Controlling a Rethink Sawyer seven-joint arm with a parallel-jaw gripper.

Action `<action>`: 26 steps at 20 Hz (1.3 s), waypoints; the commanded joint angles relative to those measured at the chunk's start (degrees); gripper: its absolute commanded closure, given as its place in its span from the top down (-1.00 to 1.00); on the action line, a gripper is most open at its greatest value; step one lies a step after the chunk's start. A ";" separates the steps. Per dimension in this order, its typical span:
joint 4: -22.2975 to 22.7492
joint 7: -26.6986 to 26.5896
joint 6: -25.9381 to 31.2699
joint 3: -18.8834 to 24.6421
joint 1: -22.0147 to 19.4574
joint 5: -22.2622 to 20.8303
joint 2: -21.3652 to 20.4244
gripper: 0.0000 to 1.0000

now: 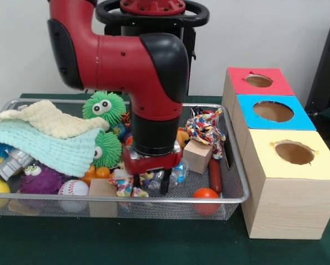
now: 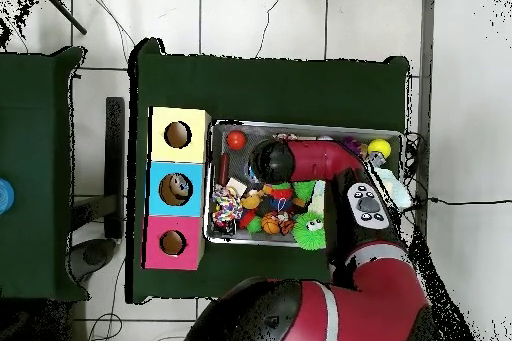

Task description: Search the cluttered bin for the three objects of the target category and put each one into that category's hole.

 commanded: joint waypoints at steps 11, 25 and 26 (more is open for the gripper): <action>5.28 14.70 -5.71 -6.01 -5.51 5.18 0.37 1.00; 16.68 31.30 -18.31 -18.05 0.44 19.37 -2.27 1.00; 16.99 31.03 -17.19 -18.73 0.88 19.89 -3.23 1.00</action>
